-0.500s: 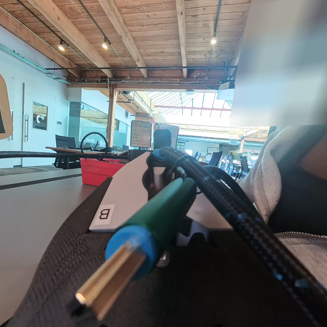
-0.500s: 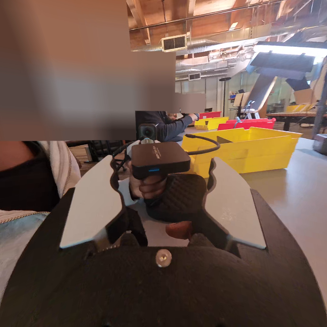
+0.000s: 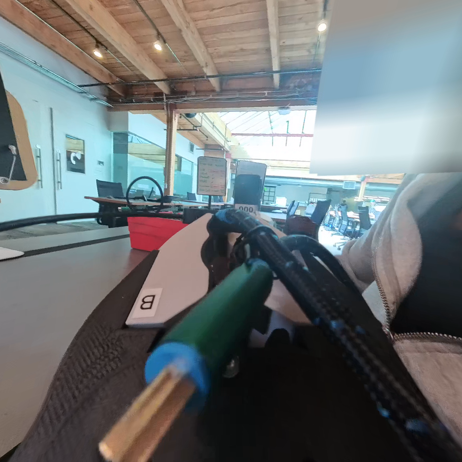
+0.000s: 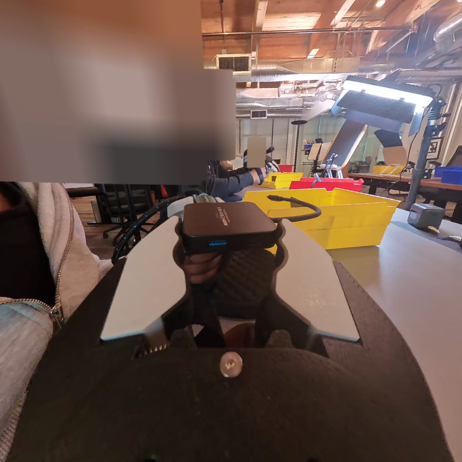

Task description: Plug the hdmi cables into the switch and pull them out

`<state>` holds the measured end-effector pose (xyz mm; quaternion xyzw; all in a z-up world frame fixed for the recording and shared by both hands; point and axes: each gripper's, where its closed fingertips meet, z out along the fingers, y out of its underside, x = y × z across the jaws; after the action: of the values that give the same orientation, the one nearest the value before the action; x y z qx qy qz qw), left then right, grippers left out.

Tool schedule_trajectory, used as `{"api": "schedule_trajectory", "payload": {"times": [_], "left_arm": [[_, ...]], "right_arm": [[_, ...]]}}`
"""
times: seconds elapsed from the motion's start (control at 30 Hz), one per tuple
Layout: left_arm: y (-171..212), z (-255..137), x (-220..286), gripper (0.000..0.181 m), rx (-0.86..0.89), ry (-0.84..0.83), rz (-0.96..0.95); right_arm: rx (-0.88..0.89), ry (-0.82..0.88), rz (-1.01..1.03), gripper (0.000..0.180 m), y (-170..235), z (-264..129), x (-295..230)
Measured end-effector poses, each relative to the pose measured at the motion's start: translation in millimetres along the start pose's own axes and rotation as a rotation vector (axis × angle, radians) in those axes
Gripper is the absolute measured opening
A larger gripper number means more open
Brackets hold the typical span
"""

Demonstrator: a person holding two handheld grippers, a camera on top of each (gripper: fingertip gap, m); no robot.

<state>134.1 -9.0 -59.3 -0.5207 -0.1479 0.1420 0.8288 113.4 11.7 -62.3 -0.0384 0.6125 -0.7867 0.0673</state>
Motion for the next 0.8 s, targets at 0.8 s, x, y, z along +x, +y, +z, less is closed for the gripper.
{"api": "schedule_trajectory", "payload": {"times": [0.8], "left_arm": [[-10.1,-25.5,-83.5,0.067,0.187,-0.482,-0.272]], "right_arm": [[0.326,0.117,-0.648,0.071,-134.2,-29.8,-50.9]]}}
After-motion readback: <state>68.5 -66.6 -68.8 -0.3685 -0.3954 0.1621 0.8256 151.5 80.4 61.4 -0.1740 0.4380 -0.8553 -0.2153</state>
